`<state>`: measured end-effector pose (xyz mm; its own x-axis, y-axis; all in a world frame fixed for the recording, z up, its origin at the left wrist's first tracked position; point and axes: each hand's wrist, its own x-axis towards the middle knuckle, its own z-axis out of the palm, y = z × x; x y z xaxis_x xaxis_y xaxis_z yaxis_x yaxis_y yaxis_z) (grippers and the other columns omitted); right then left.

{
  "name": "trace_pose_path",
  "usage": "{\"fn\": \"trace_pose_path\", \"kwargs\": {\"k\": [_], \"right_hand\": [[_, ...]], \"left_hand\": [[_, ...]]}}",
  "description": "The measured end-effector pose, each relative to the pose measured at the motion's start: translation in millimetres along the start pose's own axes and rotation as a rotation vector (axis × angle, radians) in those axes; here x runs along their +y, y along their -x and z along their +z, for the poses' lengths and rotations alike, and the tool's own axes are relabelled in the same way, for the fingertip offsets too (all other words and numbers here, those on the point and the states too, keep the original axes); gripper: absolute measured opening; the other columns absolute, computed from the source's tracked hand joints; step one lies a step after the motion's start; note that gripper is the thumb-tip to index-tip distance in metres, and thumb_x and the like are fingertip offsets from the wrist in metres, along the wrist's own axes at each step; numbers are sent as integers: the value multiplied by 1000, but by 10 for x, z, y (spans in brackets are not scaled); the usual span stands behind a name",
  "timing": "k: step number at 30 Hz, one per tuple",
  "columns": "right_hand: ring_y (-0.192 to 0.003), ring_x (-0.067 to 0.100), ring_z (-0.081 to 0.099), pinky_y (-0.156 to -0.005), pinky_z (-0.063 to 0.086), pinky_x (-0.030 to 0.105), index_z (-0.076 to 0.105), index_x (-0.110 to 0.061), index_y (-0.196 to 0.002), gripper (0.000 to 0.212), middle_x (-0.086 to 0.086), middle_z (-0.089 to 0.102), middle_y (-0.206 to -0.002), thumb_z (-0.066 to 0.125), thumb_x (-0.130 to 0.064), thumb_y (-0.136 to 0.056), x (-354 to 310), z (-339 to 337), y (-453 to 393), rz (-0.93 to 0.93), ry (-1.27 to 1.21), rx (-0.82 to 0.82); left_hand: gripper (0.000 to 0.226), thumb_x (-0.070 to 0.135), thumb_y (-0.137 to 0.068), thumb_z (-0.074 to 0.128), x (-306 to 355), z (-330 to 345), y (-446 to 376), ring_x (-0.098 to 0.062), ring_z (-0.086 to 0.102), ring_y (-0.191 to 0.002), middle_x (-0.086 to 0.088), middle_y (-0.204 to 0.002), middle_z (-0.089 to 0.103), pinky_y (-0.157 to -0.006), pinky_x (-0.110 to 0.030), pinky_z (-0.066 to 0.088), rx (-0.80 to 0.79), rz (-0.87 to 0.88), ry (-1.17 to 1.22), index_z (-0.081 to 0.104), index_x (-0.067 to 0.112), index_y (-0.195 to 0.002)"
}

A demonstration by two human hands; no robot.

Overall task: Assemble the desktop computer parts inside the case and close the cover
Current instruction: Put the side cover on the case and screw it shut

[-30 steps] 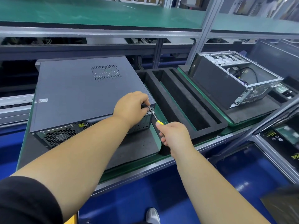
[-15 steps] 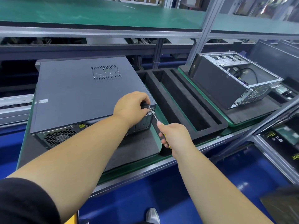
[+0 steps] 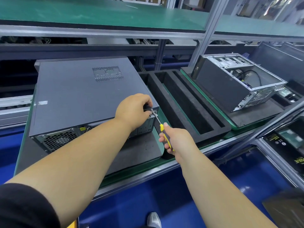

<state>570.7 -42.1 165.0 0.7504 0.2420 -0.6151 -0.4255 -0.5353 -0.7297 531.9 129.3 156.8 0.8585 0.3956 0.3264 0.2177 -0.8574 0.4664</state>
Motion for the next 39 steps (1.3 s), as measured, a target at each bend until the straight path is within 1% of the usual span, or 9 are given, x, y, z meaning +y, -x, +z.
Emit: {"fn": "trace_pose_path", "kwargs": {"k": [2,4,8,10,16,22,29,34,39], "right_hand": [[-49,11,44,-46,38,24,69,-12,-76,54,0,67,-66,42,-51,-102,-47,23,8,68,6,-45],[-47,10,44,-42,37,22,70,-10,-79,55,2,66,-64,42,-51,-102,-45,40,23,92,-71,-81],[-50,11,46,-45,39,22,65,-8,-89,37,6,57,-73,71,-45,-87,33,26,66,-13,-153,-64],[-53,13,46,-49,41,24,64,-8,-85,33,7,58,-74,74,-39,-87,34,16,69,-55,-79,-13],[-51,11,41,-46,34,22,68,-10,-81,54,2,65,-70,40,-51,-102,-39,32,72,55,-16,-57],[-56,14,44,-49,38,24,64,-7,-93,37,8,55,-77,74,-41,-86,45,-23,35,-61,-89,-25],[-44,11,47,-56,43,31,70,-10,-76,37,-6,63,-54,67,-45,-90,142,13,-44,-213,12,122],[-37,9,40,-43,37,23,67,-9,-70,41,-5,54,-44,64,-42,-94,45,93,-31,-80,-66,80],[-41,8,37,-39,30,19,66,-8,-72,42,1,54,-59,62,-42,-96,-30,50,86,41,-184,-35]], "left_hand": [[15,26,-81,72,-1,-1,1,-13,56,-86,13,-95,62,-67,-26,44,1,6,-5,61,30,-90],[15,25,-82,72,-1,-6,3,-13,56,-86,12,-95,62,-67,-26,43,0,9,-4,61,30,-90],[15,25,-81,72,2,-14,10,-14,56,-86,11,-95,62,-66,-26,42,-3,15,3,62,29,-90],[15,25,-81,72,5,-16,12,-14,56,-86,11,-96,63,-66,-26,41,0,14,4,62,29,-91],[14,25,-82,72,17,-20,15,-14,57,-85,10,-95,63,-67,-25,43,5,9,11,62,29,-90],[13,25,-82,72,14,-23,19,-14,57,-86,11,-96,63,-69,-28,47,-2,11,7,62,29,-91],[13,22,-82,70,16,-11,12,-14,57,-85,12,-95,63,-69,-30,49,4,0,10,62,28,-90],[13,25,-81,71,26,-14,15,-14,57,-86,12,-96,64,-67,-25,42,16,-3,16,63,29,-90],[13,25,-82,71,33,-24,18,-14,58,-86,11,-96,64,-66,-24,41,17,-3,16,62,30,-90]]}}
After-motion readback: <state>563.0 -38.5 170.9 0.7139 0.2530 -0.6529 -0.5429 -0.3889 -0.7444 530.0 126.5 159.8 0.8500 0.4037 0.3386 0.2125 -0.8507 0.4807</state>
